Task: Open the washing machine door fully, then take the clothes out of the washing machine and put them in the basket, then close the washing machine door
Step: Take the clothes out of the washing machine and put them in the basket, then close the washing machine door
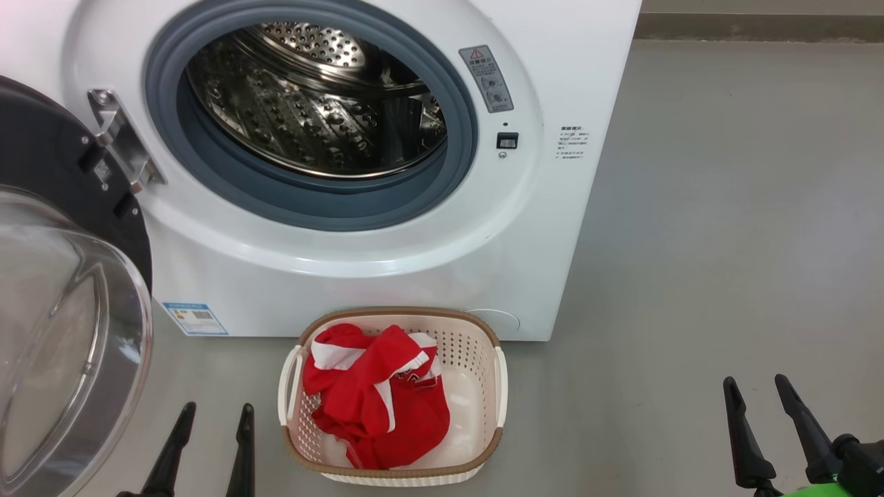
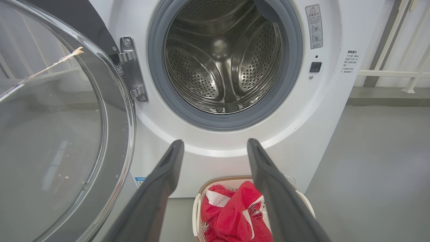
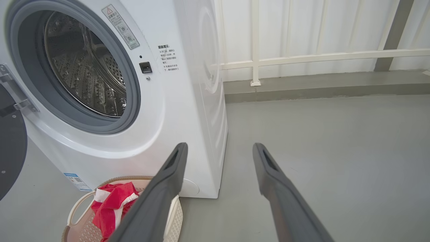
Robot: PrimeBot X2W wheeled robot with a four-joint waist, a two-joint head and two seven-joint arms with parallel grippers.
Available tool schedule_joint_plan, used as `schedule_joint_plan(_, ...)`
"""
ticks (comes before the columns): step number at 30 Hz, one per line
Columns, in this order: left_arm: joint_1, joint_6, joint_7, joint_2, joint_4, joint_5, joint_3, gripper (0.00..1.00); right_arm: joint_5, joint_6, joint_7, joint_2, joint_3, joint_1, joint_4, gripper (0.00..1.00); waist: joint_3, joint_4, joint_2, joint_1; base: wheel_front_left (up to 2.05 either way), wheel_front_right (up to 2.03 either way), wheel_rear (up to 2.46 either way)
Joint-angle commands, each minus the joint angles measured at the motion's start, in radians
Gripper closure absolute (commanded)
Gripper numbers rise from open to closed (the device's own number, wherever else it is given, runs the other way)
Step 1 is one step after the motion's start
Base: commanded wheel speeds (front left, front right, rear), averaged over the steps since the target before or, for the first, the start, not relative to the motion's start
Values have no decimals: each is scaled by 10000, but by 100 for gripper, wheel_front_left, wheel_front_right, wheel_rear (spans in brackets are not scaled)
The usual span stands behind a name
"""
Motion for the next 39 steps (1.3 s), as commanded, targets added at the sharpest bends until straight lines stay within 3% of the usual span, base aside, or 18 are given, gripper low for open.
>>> schedule_joint_plan(1, -267, 45, -51, 139, -257, -87, 298, 0, 95, 65, -63, -137, 177, -177, -277, 0, 5, -1, 0, 0, 0, 0, 0)
schedule_joint_plan(14, -333, 94, -51, 139, -195, 26, 306, 0, 100, 65, -63, -100, 146, -229, -272, 0, 75, -1, 0, 0, -26, 26, 0)
schedule_joint_plan(30, -382, 73, -51, 139, -306, -164, 337, 0, 88, 65, -63, -65, 140, -336, -283, 0, 197, 27, 0, 0, -165, 165, 0)
schedule_joint_plan(39, -455, 116, -51, 139, -309, -152, 269, 0, 81, 65, -63, -50, 109, -387, -267, 0, 249, 56, 0, 0, -78, 78, 0)
